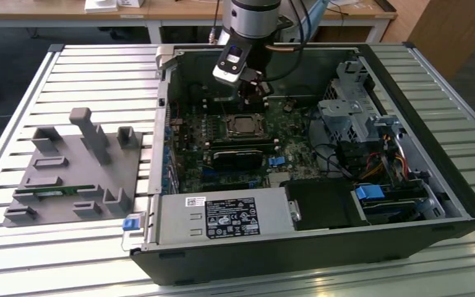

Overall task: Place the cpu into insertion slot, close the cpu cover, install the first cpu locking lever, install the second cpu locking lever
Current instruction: 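Install the first cpu locking lever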

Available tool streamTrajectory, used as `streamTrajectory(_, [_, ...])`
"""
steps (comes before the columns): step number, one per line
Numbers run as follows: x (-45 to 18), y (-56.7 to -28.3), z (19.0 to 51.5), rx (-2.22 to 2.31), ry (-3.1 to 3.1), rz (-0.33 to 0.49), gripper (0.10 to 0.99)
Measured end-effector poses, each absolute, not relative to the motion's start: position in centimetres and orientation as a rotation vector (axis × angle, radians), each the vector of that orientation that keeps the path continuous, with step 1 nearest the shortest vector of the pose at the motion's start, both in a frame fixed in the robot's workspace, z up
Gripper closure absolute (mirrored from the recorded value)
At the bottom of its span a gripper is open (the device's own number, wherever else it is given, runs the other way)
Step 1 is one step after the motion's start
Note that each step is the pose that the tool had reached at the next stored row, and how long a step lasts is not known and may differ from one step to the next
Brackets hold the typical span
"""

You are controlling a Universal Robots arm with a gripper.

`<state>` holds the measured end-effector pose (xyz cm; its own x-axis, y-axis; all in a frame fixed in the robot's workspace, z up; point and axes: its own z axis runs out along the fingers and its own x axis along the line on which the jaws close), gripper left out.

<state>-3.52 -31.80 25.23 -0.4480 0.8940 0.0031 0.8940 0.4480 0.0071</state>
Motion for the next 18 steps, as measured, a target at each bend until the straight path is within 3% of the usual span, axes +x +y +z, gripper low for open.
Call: streamTrajectory(18, [-3.52,-31.79,25.23,1.541,2.737,0.012,0.980])
